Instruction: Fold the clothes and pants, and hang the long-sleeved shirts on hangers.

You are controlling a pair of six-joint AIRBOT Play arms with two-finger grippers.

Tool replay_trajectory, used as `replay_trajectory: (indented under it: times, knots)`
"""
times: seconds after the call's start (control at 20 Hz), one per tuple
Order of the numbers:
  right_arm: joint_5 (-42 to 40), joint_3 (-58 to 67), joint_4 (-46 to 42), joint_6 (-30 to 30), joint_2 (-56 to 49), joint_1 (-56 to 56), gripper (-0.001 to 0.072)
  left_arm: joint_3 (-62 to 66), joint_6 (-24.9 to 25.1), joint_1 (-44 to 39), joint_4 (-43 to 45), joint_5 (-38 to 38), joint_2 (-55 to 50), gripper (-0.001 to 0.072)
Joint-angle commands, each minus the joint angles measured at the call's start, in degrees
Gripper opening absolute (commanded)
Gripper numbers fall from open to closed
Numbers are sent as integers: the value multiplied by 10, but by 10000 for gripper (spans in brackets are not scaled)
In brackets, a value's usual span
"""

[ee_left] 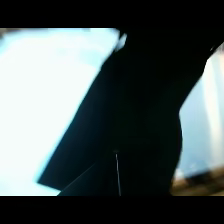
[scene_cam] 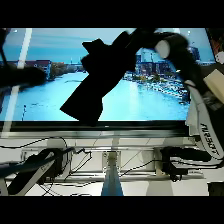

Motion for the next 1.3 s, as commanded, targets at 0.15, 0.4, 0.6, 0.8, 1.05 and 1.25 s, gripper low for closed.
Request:
replay_trajectory:
  times: [0.15, 0.4, 0.6, 0.8, 1.05, 1.25]
  knots:
    - [181, -2, 23, 135, 22, -146, 16, -306, -2, -19, -194, -22, -4, 691]
    - [189, -5, 28, 135, 19, -151, 16, -411, 6, -50, -198, 57, -6, 690]
    - [182, -5, 37, 135, 19, -151, 17, -437, 6, -167, -297, 163, -39, 578]
    - [185, -5, 38, 135, 19, -151, 16, -428, 12, -317, -391, 261, -113, 550]
    - [186, -5, 40, 135, 19, -151, 16, -371, 49, -389, -456, 322, -195, 549]
    - [185, -5, 40, 135, 19, -151, 17, -323, 49, -390, -455, 322, -214, 125]
